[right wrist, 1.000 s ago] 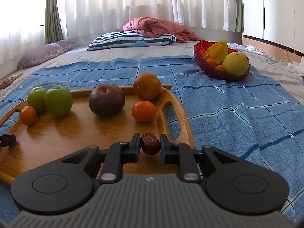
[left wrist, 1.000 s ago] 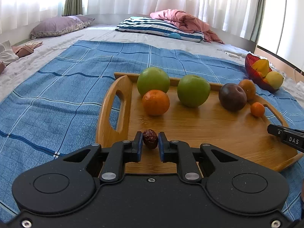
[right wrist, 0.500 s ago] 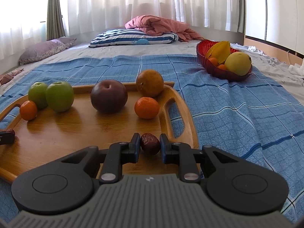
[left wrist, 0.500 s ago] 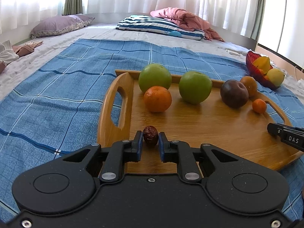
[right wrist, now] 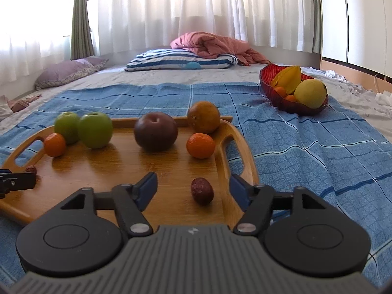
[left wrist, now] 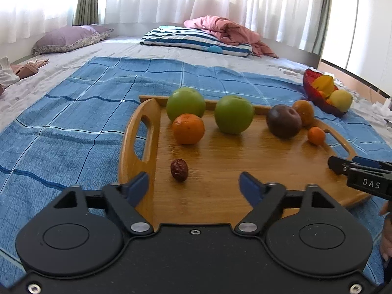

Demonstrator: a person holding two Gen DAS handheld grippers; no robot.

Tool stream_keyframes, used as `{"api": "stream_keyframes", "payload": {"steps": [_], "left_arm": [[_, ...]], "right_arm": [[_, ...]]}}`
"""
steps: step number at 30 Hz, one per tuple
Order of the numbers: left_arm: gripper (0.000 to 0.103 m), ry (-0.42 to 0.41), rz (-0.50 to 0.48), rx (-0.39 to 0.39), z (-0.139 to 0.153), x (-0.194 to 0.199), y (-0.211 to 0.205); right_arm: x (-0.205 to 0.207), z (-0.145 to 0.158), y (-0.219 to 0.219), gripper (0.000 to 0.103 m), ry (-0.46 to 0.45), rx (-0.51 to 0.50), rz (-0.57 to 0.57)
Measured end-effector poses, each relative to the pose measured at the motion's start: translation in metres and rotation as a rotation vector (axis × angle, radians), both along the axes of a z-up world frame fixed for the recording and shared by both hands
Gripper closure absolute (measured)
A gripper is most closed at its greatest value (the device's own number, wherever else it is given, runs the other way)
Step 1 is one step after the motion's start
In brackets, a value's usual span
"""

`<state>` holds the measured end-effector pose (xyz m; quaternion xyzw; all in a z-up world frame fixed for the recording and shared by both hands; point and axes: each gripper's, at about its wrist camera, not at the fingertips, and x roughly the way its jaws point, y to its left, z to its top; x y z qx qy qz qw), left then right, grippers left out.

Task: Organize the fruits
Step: 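Lower the dates onto the tray and open both grippers, then pull both open grippers back toward the remaining red dates on the blanket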

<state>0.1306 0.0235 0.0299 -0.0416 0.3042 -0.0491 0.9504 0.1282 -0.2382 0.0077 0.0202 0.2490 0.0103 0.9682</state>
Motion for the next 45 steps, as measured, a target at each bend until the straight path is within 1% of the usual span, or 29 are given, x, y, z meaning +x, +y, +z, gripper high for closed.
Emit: {"api": "stream_keyframes", "payload": {"steps": [2,5,7,11,14,17,21,28,33,36,37,38,39,41,42,44,45], "left_arm": [[0.018,-0.004,-0.011,0.004,0.002,-0.007,-0.002],[0.012,-0.006,-0.024,0.004,0.003,-0.018,-0.005],[0.01,-0.007,-0.031,0.0,0.003,-0.024,-0.006],[0.007,0.003,-0.055,-0.003,0.001,-0.035,-0.011],[0.002,-0.015,-0.064,0.029,0.001,-0.044,-0.016],[0.002,-0.011,-0.086,0.034,0.001,-0.05,-0.022],[0.002,-0.005,-0.102,0.028,0.0,-0.057,-0.026],[0.002,0.008,-0.128,0.018,-0.001,-0.064,-0.033],[0.002,0.02,-0.147,0.025,-0.003,-0.065,-0.039],[0.002,0.028,-0.16,0.024,-0.005,-0.066,-0.043],[0.002,0.032,-0.164,0.021,-0.005,-0.066,-0.044],[0.002,0.036,-0.168,0.017,-0.006,-0.066,-0.045],[0.002,0.039,-0.17,0.013,-0.006,-0.066,-0.047],[0.003,0.044,-0.173,0.006,-0.006,-0.065,-0.048],[0.003,0.046,-0.173,0.003,-0.007,-0.065,-0.049],[0.006,0.05,-0.176,-0.003,-0.007,-0.065,-0.05],[0.007,0.054,-0.176,-0.007,-0.007,-0.064,-0.05]], "right_arm": [[-0.008,0.001,0.0,0.018,-0.013,0.009,0.007],[-0.019,0.002,0.0,0.016,-0.031,0.025,0.024],[-0.027,0.002,0.002,0.016,-0.039,0.025,0.035],[-0.044,-0.003,0.008,0.015,-0.051,-0.006,0.063],[-0.059,-0.006,0.012,0.015,-0.07,-0.032,0.097],[-0.073,-0.005,0.017,0.015,-0.101,-0.062,0.123],[-0.086,-0.003,0.021,0.015,-0.116,-0.078,0.149],[-0.1,-0.008,0.023,0.015,-0.101,-0.066,0.184],[-0.106,-0.013,0.029,0.016,-0.092,-0.084,0.233],[-0.109,-0.015,0.033,0.022,-0.089,-0.093,0.263],[-0.109,-0.015,0.035,0.026,-0.085,-0.09,0.274],[-0.109,-0.015,0.036,0.032,-0.08,-0.083,0.285],[-0.109,-0.015,0.037,0.035,-0.074,-0.076,0.298],[-0.109,-0.016,0.041,0.05,-0.066,-0.069,0.321],[-0.11,-0.017,0.043,0.054,-0.065,-0.07,0.33],[-0.11,-0.019,0.049,0.07,-0.056,-0.088,0.337],[-0.11,-0.02,0.051,0.074,-0.047,-0.096,0.339]]}}
